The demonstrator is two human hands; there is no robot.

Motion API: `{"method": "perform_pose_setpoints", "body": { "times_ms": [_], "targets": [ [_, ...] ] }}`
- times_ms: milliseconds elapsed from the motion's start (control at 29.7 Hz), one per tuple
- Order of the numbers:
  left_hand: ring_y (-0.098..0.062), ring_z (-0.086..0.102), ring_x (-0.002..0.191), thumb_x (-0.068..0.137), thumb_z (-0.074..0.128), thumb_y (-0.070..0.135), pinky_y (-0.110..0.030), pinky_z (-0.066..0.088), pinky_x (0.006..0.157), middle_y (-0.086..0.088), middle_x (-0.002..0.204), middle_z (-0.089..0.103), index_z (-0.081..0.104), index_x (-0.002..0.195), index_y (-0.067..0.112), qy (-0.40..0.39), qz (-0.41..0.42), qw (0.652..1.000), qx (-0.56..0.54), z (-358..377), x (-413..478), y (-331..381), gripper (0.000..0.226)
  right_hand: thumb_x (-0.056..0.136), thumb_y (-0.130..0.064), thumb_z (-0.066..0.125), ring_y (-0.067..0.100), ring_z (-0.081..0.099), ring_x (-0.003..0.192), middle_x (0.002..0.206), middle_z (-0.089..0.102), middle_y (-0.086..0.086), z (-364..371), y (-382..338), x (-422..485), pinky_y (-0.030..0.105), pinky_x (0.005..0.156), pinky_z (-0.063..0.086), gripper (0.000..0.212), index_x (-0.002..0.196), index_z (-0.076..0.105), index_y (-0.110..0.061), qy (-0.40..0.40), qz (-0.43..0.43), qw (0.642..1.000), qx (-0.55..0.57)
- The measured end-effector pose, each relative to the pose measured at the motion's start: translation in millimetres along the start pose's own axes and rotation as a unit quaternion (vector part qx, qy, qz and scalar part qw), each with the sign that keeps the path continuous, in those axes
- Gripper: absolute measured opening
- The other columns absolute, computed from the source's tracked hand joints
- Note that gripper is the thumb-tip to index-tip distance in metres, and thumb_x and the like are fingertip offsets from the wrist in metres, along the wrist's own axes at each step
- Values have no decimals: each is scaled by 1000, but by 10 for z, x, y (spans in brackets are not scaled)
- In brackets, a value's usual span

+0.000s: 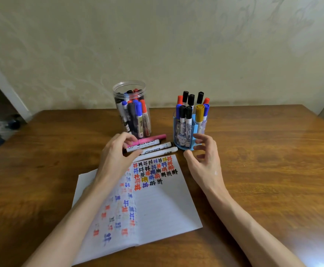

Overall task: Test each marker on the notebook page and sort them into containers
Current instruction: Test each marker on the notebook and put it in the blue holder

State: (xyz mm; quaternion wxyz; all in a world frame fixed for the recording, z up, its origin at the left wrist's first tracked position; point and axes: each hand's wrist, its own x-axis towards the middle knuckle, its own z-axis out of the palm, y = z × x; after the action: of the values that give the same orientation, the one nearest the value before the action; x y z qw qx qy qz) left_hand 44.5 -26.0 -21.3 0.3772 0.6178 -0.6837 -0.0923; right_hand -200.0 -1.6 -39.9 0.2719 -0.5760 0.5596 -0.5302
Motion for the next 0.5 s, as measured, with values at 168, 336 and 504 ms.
{"method": "perform_pose_setpoints", "body": {
  "times_ms": [168,336,504],
  "targets": [
    [-2,54,82,83,82,42,-19,40,64,13,93,64,74,98,26,-27,-78,995,58,-93,-167,-188,23,96,-14,70,6,66,101,131,50,-3,64,-3,-47,8,72,53,46,137,52,-23,-25,-4,1000,-1],
    [-7,60,91,84,75,56,-29,55,76,12,104,63,68,106,33,-83,-130,982,110,-82,-157,-140,33,96,-9,69,-15,64,92,127,51,-1,89,-49,-72,6,68,52,42,133,53,-20,-40,-8,999,0],
    [-6,60,91,87,75,52,-41,57,89,11,104,68,66,99,34,-80,-128,985,82,-50,-154,-129,23,96,-8,69,-14,65,90,121,54,-4,102,-67,-76,7,68,53,38,126,54,-26,-47,-14,999,-3]
  ]
}}
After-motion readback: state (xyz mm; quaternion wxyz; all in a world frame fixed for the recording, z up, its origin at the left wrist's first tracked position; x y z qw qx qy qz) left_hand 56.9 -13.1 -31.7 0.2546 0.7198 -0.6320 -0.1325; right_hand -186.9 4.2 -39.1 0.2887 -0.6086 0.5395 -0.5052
